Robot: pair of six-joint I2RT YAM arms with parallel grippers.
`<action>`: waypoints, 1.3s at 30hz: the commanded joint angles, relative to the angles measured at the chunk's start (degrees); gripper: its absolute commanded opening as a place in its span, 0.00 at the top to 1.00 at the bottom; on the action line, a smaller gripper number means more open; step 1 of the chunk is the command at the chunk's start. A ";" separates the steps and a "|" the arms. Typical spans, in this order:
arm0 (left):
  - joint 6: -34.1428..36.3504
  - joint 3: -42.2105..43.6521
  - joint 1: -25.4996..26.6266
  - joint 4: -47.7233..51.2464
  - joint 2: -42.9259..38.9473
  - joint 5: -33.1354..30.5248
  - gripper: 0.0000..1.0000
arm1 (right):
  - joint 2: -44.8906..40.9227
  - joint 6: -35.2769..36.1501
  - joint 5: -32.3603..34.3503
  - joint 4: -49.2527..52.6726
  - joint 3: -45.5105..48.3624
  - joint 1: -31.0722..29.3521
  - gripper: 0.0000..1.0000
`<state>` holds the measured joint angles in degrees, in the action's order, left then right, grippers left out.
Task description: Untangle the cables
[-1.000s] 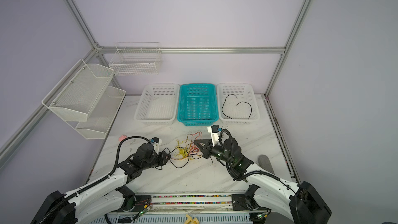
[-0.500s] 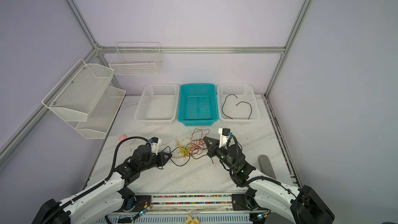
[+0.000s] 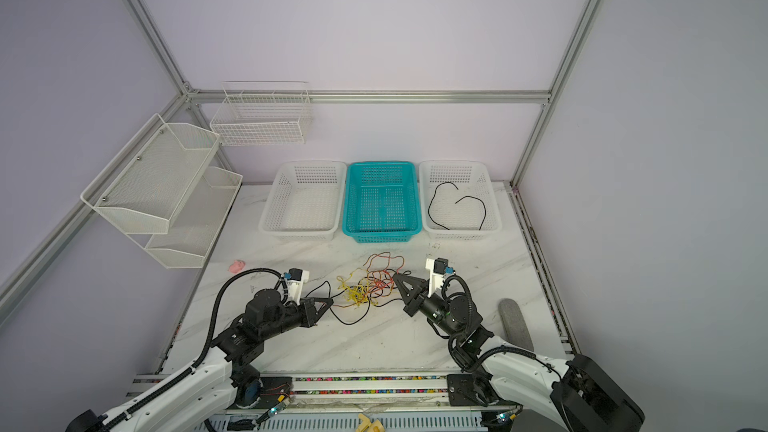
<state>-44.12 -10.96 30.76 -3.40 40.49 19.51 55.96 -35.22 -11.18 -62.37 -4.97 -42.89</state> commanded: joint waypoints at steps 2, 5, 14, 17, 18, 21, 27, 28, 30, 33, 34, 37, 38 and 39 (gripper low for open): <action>-1.13 2.61 -0.18 -7.30 -0.04 4.28 1.00 | 2.93 -0.81 -1.74 -10.88 0.40 0.01 1.00; -1.77 3.12 -0.10 -9.06 0.98 4.97 1.00 | 5.89 -0.41 -1.25 -12.84 -0.92 0.07 1.00; -1.52 3.49 0.61 -10.80 3.23 5.12 1.00 | 12.36 0.95 5.46 -6.45 -7.66 -0.98 1.00; -1.25 3.45 0.77 -9.39 3.99 3.55 1.00 | 11.08 0.62 1.20 -7.64 -9.42 -1.27 1.00; -1.08 3.15 0.74 -8.32 4.47 2.70 1.00 | 9.34 0.55 0.24 -6.67 -10.15 -1.28 1.00; -0.56 2.31 0.76 -5.22 6.18 0.10 1.00 | 2.19 1.30 -0.61 0.57 -12.82 -1.27 1.00; -0.53 1.01 0.61 -1.51 12.31 -4.31 1.00 | -12.12 5.90 -0.84 20.92 -19.94 -1.27 1.00; -0.53 0.79 0.63 -1.20 13.71 -4.67 1.00 | -13.92 6.26 -0.46 23.59 -20.86 -1.31 1.00; -0.71 0.19 0.52 -0.51 16.03 -5.57 1.00 | -16.63 7.51 0.48 28.54 -22.78 -1.31 1.00; -0.84 -0.69 0.38 1.41 18.83 -7.33 1.00 | -20.45 8.93 2.74 35.54 -25.87 -1.27 1.00; -0.79 -0.89 0.27 1.98 19.46 -7.84 1.00 | -21.83 9.71 3.63 37.54 -26.78 -1.31 1.00; -0.99 -0.92 -0.32 2.91 19.99 -8.78 1.00 | -25.20 11.50 6.00 41.53 -28.58 -1.23 1.00; -1.02 -1.03 -0.54 3.40 19.86 -9.20 1.00 | -25.75 11.94 6.40 42.61 -29.21 -1.18 1.00; -1.02 -1.14 -0.75 4.09 19.51 -9.57 1.00 | -26.20 12.34 6.59 43.91 -29.99 -1.28 1.00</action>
<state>-45.47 -10.02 30.92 -4.97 59.44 14.04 31.68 -25.96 -7.31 -23.33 -32.16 -44.03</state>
